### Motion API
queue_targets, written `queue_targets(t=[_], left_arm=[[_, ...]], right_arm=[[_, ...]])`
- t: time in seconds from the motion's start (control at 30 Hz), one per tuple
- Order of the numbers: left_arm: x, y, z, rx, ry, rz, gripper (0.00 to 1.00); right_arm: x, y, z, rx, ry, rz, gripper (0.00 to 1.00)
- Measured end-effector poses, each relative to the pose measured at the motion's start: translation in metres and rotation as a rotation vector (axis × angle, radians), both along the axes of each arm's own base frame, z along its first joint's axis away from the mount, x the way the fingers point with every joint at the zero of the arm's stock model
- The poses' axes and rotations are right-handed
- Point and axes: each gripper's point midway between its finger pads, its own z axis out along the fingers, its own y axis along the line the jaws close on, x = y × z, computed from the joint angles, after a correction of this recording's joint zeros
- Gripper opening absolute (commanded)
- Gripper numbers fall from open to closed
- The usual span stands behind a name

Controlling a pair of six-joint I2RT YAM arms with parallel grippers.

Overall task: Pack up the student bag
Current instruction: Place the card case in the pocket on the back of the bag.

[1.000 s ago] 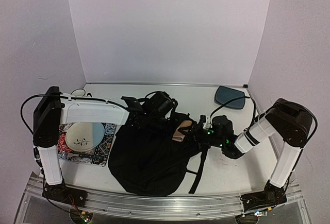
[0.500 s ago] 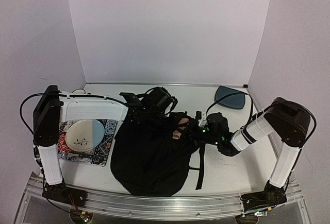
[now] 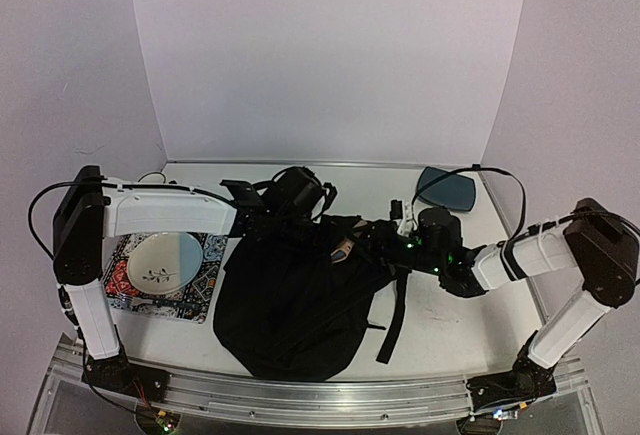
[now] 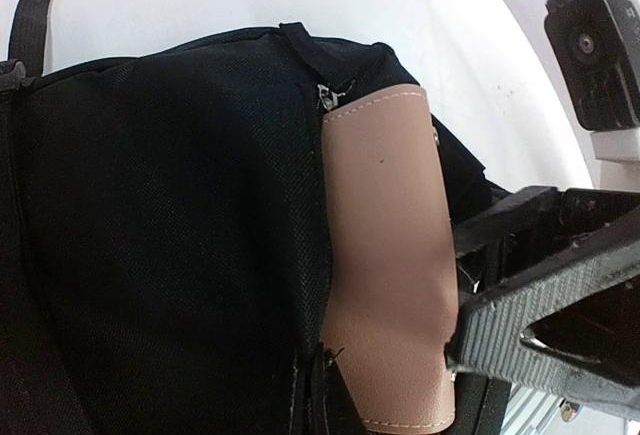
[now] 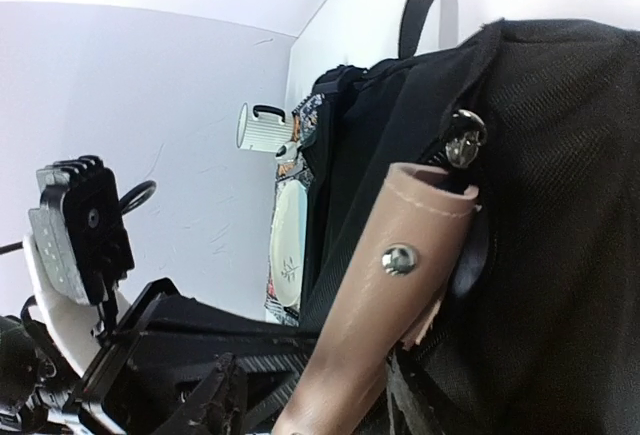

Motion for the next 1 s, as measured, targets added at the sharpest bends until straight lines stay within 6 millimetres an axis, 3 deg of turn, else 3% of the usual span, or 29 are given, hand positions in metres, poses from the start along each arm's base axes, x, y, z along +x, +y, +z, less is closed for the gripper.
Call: queue_targets(t=[0.17, 0.33, 0.47, 0.8, 1.0], left_arm=[[0.000, 0.000, 0.001, -0.003, 0.002, -0.002, 0.00], [-0.002, -0.001, 0.001, -0.012, 0.017, -0.016, 0.00], [-0.003, -0.001, 0.002, -0.022, 0.030, -0.028, 0.00], [-0.006, -0.003, 0.004, -0.044, 0.057, -0.051, 0.00], [-0.004, -0.003, 0.006, -0.037, 0.037, -0.059, 0.00]], right_arm=[[-0.001, -0.002, -0.012, -0.050, 0.035, -0.004, 0.24], [-0.001, -0.001, -0.027, -0.083, 0.086, -0.001, 0.00], [-0.001, 0.003, -0.036, -0.089, 0.102, 0.014, 0.00], [0.000, 0.012, -0.037, -0.017, 0.083, 0.054, 0.00], [0.009, 0.030, -0.036, 0.013, 0.115, 0.091, 0.00]])
